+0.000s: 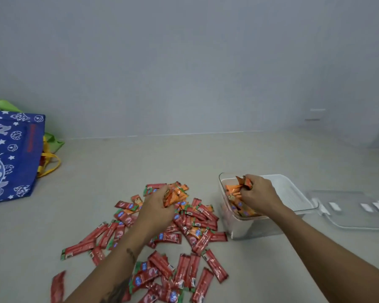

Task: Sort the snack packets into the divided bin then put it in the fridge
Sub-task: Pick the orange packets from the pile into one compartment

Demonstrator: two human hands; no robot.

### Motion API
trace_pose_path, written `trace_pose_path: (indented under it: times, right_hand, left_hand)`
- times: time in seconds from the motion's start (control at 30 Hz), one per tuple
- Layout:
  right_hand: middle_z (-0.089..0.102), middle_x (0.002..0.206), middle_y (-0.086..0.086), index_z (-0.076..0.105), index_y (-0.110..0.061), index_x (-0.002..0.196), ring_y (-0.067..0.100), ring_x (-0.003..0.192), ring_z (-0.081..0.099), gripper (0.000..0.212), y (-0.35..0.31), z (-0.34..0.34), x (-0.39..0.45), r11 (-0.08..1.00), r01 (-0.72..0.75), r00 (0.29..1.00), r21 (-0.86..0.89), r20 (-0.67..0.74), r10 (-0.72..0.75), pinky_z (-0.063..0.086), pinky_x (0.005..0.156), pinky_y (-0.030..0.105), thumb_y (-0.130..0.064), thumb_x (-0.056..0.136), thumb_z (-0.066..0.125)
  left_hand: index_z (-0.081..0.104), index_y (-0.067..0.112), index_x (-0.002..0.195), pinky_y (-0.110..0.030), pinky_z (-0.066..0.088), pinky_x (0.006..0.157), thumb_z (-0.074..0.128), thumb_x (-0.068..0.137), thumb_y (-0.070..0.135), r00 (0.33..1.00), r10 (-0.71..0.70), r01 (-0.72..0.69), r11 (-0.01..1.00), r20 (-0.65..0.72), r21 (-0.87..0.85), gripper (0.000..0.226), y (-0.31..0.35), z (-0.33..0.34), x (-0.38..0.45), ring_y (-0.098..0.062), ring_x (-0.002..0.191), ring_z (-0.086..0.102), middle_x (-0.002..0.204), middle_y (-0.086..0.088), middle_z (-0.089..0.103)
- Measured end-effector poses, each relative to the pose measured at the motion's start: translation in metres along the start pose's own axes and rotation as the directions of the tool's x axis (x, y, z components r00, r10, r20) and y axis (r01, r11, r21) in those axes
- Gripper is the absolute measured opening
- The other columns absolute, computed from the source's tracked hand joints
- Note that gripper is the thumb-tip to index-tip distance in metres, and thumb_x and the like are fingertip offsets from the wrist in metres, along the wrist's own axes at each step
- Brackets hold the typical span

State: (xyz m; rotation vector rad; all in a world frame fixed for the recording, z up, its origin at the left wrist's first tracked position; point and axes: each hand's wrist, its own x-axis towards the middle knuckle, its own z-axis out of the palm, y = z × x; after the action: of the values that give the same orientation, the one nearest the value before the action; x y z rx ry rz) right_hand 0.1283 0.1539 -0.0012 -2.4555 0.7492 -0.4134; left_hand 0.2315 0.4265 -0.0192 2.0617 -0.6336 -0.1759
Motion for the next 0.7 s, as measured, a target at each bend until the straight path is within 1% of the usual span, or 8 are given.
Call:
trace_pose_path:
  times: [0.1, 0.2, 0.27, 0.33, 0.37, 0.47, 0.57, 0.7]
  right_hand:
    - [0.063, 0.072, -0.001, 0.057, -0.015, 0.072, 0.027, 0.073, 0.058, 0.004, 0.017, -0.001, 0.005, 0.998, -0.036, 0.993, -0.06, 0.111, 0.042, 0.046, 0.063, 0.034, -0.016, 0.074, 0.054]
    - [0.063, 0.079, -0.002, 0.057, -0.019, 0.077, 0.029, 0.08, 0.057, 0.007, 0.025, 0.002, 0.005, 0.999, -0.027, 0.977, -0.037, 0.21, 0.034, 0.044, 0.067, 0.033, -0.022, 0.071, 0.056]
    - [0.066, 0.105, 0.003, 0.063, -0.021, 0.107, 0.029, 0.099, 0.059, 0.029, 0.029, 0.002, 0.007, 1.0, -0.018, 0.955, -0.01, 0.295, 0.02, 0.048, 0.084, 0.033, -0.025, 0.079, 0.063]
    - [0.055, 0.137, 0.007, 0.048, -0.018, 0.14, 0.028, 0.124, 0.053, 0.061, 0.036, 0.001, 0.008, 1.0, 0.024, 0.946, -0.006, 0.323, -0.021, 0.043, 0.102, 0.034, -0.03, 0.083, 0.065]
    - [0.049, 0.144, 0.007, 0.043, -0.018, 0.145, 0.028, 0.13, 0.049, 0.066, 0.039, -0.003, 0.006, 0.998, 0.062, 0.949, -0.008, 0.311, -0.057, 0.041, 0.107, 0.036, -0.034, 0.085, 0.064]
    - [0.051, 0.137, 0.002, 0.047, -0.023, 0.141, 0.024, 0.124, 0.051, 0.057, 0.047, -0.018, -0.005, 0.979, 0.202, 0.936, -0.032, 0.3, -0.183, 0.043, 0.104, 0.038, -0.04, 0.087, 0.059]
    - [0.056, 0.123, 0.001, 0.056, -0.027, 0.122, 0.025, 0.111, 0.055, 0.043, 0.052, -0.031, -0.023, 0.922, 0.351, 0.873, -0.163, 0.414, -0.259, 0.045, 0.092, 0.036, -0.042, 0.082, 0.054]
    - [0.063, 0.116, 0.005, 0.054, -0.024, 0.113, 0.031, 0.107, 0.06, 0.031, 0.067, -0.02, -0.036, 0.74, 0.543, 0.815, -0.397, 0.461, -0.35, 0.04, 0.086, 0.038, -0.034, 0.083, 0.052]
  left_hand:
    - [0.061, 0.022, 0.086, -0.027, 0.033, 0.048, 0.056, 0.088, 0.006, 1.0, -0.001, 0.002, 1.0, 0.028, -0.025, 0.018, 0.017, 0.021, -0.006, -0.006, 0.046, 0.041, 0.065, -0.004, 0.059]
    - [0.063, 0.022, 0.09, -0.018, 0.031, 0.043, 0.054, 0.092, 0.003, 0.998, -0.014, 0.017, 0.998, 0.057, -0.062, 0.021, 0.036, 0.039, -0.007, -0.004, 0.044, 0.04, 0.067, -0.005, 0.056]
    - [0.063, 0.025, 0.092, -0.017, 0.03, 0.041, 0.054, 0.093, 0.005, 0.998, -0.017, 0.021, 0.997, 0.056, -0.071, 0.022, 0.046, 0.051, -0.005, -0.004, 0.043, 0.039, 0.068, -0.005, 0.055]
    - [0.063, 0.023, 0.092, -0.019, 0.03, 0.04, 0.054, 0.094, 0.007, 0.998, -0.034, 0.038, 0.996, 0.047, -0.076, 0.018, 0.055, 0.061, -0.004, -0.004, 0.042, 0.037, 0.067, -0.003, 0.054]
    - [0.063, 0.021, 0.091, -0.019, 0.03, 0.04, 0.055, 0.095, 0.007, 0.998, -0.042, 0.045, 0.996, 0.04, -0.076, 0.016, 0.059, 0.066, -0.003, -0.004, 0.042, 0.037, 0.067, -0.003, 0.054]
    - [0.061, 0.022, 0.085, -0.02, 0.031, 0.041, 0.055, 0.095, 0.01, 0.998, -0.062, 0.063, 0.994, 0.017, -0.093, 0.017, 0.073, 0.081, 0.002, -0.005, 0.044, 0.038, 0.065, 0.001, 0.053]
    - [0.061, 0.026, 0.086, -0.023, 0.034, 0.046, 0.055, 0.096, 0.015, 0.997, -0.082, 0.081, 0.992, -0.011, -0.093, 0.016, 0.092, 0.097, 0.014, -0.009, 0.049, 0.042, 0.063, 0.004, 0.053]
    - [0.06, 0.02, 0.084, -0.019, 0.035, 0.047, 0.057, 0.091, 0.014, 0.992, -0.105, 0.107, 0.994, -0.066, 0.019, 0.01, 0.122, 0.124, 0.039, -0.01, 0.056, 0.048, 0.068, 0.005, 0.058]
